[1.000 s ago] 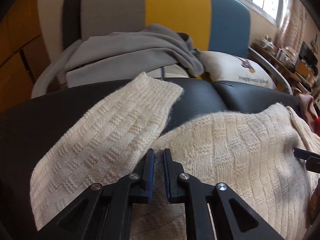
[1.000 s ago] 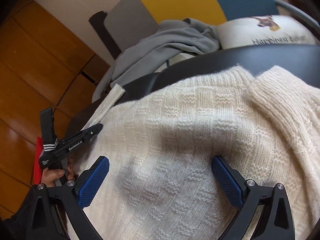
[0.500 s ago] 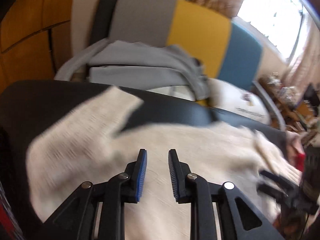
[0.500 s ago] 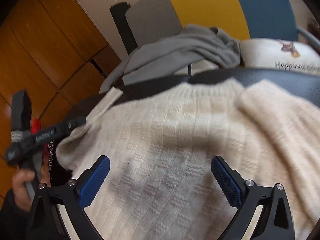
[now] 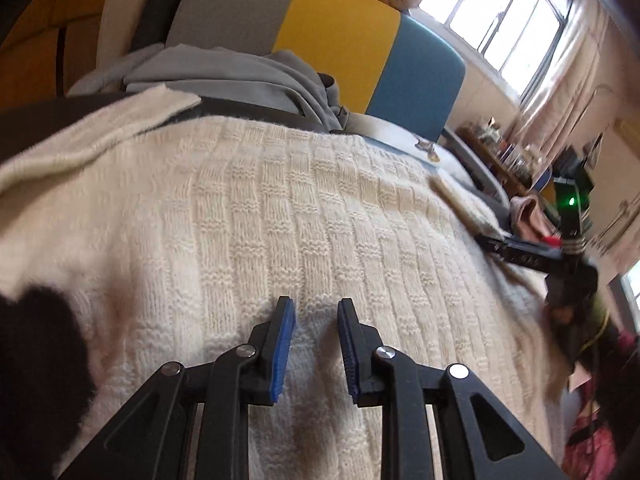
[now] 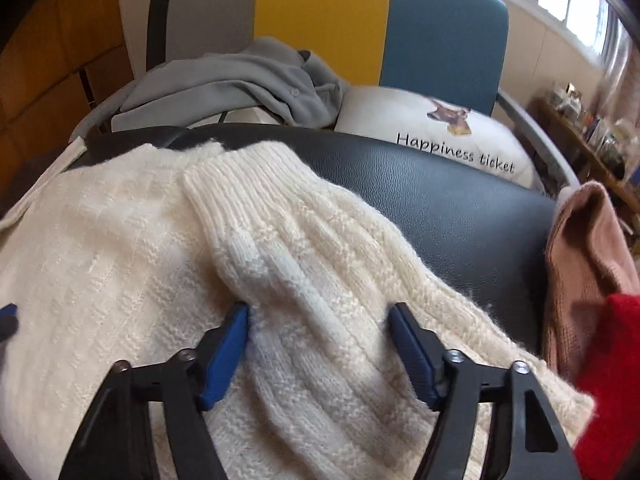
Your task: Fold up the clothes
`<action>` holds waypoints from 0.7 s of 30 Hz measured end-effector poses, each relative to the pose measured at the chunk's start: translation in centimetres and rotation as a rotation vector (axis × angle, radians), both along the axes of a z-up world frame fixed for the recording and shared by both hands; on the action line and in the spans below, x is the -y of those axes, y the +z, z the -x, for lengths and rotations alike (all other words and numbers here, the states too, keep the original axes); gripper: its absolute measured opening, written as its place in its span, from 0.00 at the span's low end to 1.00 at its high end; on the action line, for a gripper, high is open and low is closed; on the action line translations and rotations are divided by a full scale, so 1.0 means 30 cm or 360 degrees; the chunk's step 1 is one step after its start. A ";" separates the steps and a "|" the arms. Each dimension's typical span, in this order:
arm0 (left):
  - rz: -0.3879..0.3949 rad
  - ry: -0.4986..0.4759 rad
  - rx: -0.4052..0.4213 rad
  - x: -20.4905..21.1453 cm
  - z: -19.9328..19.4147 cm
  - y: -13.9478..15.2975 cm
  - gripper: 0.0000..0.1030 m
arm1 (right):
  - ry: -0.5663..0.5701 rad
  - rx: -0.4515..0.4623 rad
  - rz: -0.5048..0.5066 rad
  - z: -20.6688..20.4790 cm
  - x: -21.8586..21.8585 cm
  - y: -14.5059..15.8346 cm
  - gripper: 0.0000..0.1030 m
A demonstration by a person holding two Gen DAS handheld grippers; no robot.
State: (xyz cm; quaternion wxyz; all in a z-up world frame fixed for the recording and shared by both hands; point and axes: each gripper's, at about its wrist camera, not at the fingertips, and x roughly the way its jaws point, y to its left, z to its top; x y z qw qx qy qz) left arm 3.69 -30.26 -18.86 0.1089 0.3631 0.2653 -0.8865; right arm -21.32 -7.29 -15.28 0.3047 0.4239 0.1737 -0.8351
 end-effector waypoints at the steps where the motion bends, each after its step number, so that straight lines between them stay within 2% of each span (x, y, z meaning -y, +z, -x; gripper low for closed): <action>1: -0.0019 0.0001 -0.0013 0.004 -0.003 -0.003 0.22 | -0.0005 -0.0016 0.0017 -0.005 -0.007 0.004 0.48; 2: -0.0032 0.0004 -0.0026 0.003 -0.009 -0.007 0.22 | -0.0014 -0.0017 0.0036 -0.005 -0.011 0.011 0.28; 3: -0.0037 0.0006 -0.0034 0.003 -0.014 -0.008 0.22 | -0.0025 -0.0012 0.0056 0.002 -0.014 0.020 0.16; 7: -0.0036 0.0010 -0.0044 0.002 -0.018 -0.010 0.22 | -0.0077 -0.0039 0.0099 0.031 -0.078 0.085 0.14; 11: -0.0057 0.0013 -0.0058 0.004 -0.024 -0.014 0.22 | -0.0194 -0.0198 0.0187 0.038 -0.225 0.259 0.14; 16: -0.0052 0.0013 -0.0056 0.004 -0.021 -0.014 0.21 | -0.0490 -0.0343 0.0268 0.050 -0.528 0.445 0.14; 19: -0.0049 0.0013 -0.0054 0.001 -0.021 -0.014 0.21 | -0.0731 -0.0344 0.0349 0.062 -0.756 0.496 0.14; 21: -0.0046 0.0012 -0.0052 0.001 -0.020 -0.014 0.21 | -0.0904 -0.0290 0.0413 0.068 -0.910 0.485 0.15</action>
